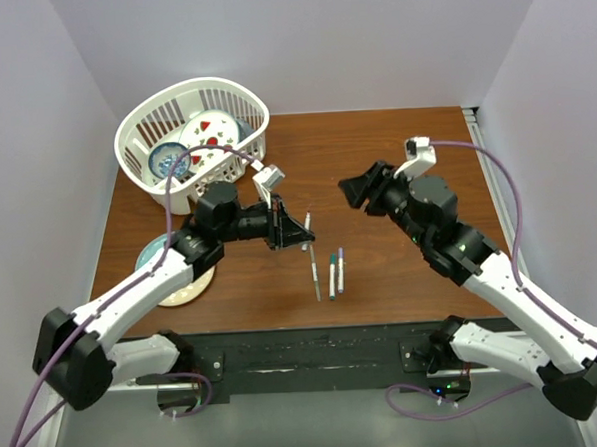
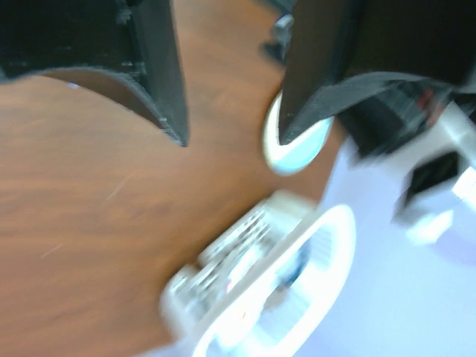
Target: Insert the pens into the pen caps
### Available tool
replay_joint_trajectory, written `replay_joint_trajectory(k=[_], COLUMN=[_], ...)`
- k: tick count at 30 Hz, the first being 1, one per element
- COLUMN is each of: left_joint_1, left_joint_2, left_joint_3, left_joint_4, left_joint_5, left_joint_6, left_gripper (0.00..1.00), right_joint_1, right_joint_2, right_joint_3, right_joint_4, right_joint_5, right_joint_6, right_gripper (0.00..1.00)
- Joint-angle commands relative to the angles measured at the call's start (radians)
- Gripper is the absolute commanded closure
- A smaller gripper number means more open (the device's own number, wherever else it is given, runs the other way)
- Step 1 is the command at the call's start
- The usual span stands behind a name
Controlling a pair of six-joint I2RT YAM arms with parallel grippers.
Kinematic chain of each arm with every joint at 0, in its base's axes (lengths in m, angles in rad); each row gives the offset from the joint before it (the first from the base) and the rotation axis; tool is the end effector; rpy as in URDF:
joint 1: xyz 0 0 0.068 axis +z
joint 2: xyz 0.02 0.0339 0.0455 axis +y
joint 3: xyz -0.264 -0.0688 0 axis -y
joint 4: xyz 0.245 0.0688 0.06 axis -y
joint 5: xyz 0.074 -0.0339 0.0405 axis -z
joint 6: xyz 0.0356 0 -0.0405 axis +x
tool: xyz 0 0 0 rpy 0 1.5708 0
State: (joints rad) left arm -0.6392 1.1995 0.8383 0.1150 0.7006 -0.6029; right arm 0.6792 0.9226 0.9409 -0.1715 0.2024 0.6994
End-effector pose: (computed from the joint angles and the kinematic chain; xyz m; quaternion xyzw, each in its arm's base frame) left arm 0.2052 -0.1811 0.3044 0.2244 0.7367 -0.5562 0.3123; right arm 0.1695 0.1276 0.3718 0.0734 0.7546 0.3527 0.5485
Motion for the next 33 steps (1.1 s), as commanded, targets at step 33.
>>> replay_joint_trajectory(k=[33], left_joint_1=[0.001], left_joint_2=[-0.328], left_joint_3=[-0.002], left_joint_4=[-0.419], left_joint_5=[-0.484], left_joint_6=[0.341], left_gripper=[1.00], right_joint_1=[-0.464], right_joint_2=[1.256], right_joint_3=[0.941], right_joint_4=[-0.579], right_joint_5=[0.279], right_joint_6=[0.255], right_gripper=[0.52])
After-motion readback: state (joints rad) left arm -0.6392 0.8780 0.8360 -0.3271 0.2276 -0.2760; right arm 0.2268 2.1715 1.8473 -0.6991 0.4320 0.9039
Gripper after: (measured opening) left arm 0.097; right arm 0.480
